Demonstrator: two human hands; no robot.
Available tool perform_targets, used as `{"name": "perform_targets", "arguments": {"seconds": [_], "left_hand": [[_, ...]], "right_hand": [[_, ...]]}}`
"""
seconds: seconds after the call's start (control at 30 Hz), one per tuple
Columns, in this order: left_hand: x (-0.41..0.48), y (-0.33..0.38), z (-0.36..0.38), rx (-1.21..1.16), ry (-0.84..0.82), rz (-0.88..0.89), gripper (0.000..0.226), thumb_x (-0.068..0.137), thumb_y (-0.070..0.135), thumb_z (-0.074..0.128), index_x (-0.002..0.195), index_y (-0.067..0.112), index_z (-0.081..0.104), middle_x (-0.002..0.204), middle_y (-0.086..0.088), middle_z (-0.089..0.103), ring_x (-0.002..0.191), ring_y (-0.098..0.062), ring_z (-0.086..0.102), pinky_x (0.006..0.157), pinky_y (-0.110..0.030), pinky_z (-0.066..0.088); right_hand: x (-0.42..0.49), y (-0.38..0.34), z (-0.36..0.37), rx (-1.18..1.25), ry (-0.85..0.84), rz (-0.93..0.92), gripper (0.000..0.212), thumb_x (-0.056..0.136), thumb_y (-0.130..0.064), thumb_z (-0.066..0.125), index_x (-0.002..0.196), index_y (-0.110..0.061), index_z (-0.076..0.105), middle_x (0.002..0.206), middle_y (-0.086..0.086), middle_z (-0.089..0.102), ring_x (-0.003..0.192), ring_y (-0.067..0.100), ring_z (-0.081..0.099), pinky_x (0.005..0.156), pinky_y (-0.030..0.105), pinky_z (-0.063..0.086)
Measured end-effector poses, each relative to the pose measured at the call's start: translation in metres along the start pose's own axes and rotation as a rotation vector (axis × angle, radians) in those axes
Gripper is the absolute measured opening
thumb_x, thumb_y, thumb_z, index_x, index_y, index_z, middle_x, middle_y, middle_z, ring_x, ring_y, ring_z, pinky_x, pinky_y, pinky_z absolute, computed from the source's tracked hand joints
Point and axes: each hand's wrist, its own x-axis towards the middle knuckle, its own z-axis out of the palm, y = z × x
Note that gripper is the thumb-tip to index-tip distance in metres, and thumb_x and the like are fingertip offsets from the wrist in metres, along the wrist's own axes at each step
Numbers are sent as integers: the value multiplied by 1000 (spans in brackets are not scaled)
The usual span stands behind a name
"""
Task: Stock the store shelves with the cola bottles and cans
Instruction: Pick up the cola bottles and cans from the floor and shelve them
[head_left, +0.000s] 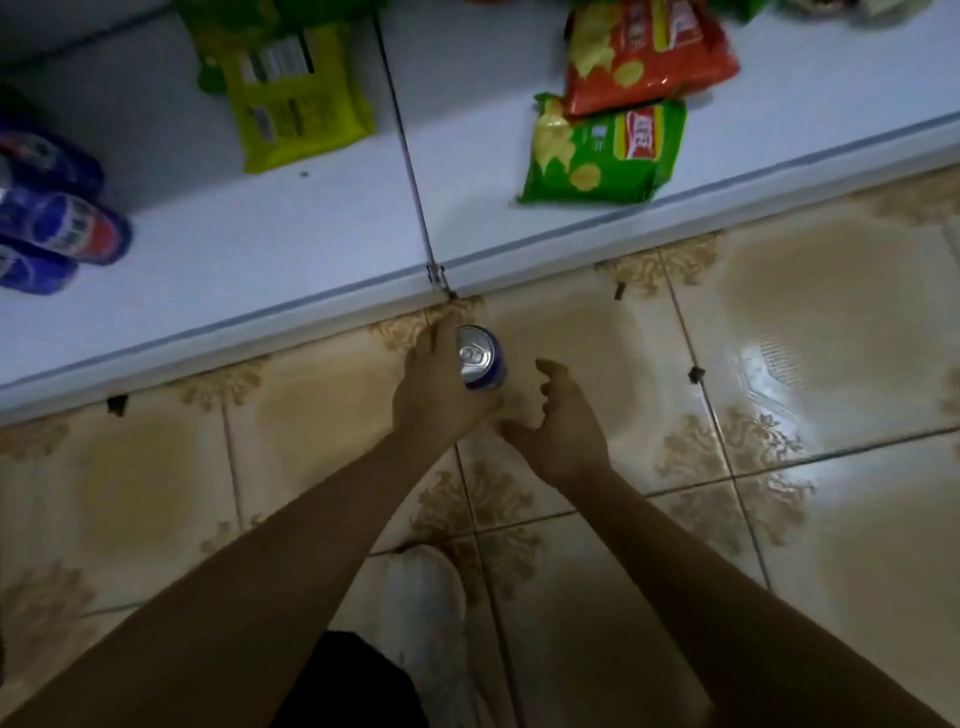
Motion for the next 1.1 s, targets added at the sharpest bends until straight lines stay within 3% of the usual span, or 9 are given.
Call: {"name": "perform_targets", "arguments": {"seconds": [0.2,0.4,0.5,0.6,0.67,0.73,0.8,0.9,1.1], "left_hand": [[7,-7,0,-91,20,-13,72,66,36,83,126,18,47,112,4,58,101,-19,56,80,-31,47],[-59,30,-60,-345,-410,-228,21,80,37,74,87,18,69,80,-1,69,70,-14,66,54,-20,52],[-109,67,-91,-450,-562,-420,26,80,44,70,94,22,66,90,-6,71,69,-13,69,56,-23,56],[-164,110,-131,-450,-601,-504,42,77,64,62,102,31,59,97,0,70,76,-15,72,67,-26,55],[-204,142,-162,-529,-569,-509,38,80,71,50,97,38,57,95,1,72,80,-15,73,79,-30,52],[-245,174,-190,-620,-467,-523,33,85,68,44,95,39,53,96,0,72,85,-17,71,84,-33,50],[-289,209,-212,-693,-357,-550,36,91,59,44,112,31,53,105,-3,69,91,-20,67,91,-38,47],[-360,264,-249,-876,-298,-661,38,98,48,40,123,21,51,102,-2,66,94,-22,62,99,-42,42],[-482,312,-313,-1195,-218,-590,40,93,57,42,109,29,64,102,4,73,95,-18,68,86,-36,49]], "right_hand": [[2,8,12,-50,7,-40,95,73,-34,80,148,-20,24,143,5,43,124,21,49,94,36,47],[-75,-28,-32,-153,-122,-118,96,72,-35,81,149,-17,26,143,6,42,128,25,42,100,37,41],[-131,-54,-63,-192,-217,-111,84,72,-35,80,141,-16,36,128,5,53,112,24,52,91,37,48],[-192,-84,-108,0,-296,96,59,70,-29,82,116,-21,46,101,-4,62,87,14,63,71,26,53],[-235,-106,-143,189,-311,225,43,71,-23,83,99,-24,49,88,-9,62,75,5,61,57,13,48],[-280,-131,-179,332,-296,288,37,71,-15,82,95,-21,54,89,0,67,74,10,65,58,16,51],[-326,-163,-215,419,-297,300,29,73,-11,81,90,-19,58,90,6,69,74,14,67,63,22,55],[-393,-214,-267,460,-302,264,24,78,-12,77,84,-25,58,83,-2,67,68,5,65,57,15,52],[-492,-307,-317,368,-252,150,40,76,-22,80,108,-18,57,103,4,69,93,19,67,86,35,55]]}}
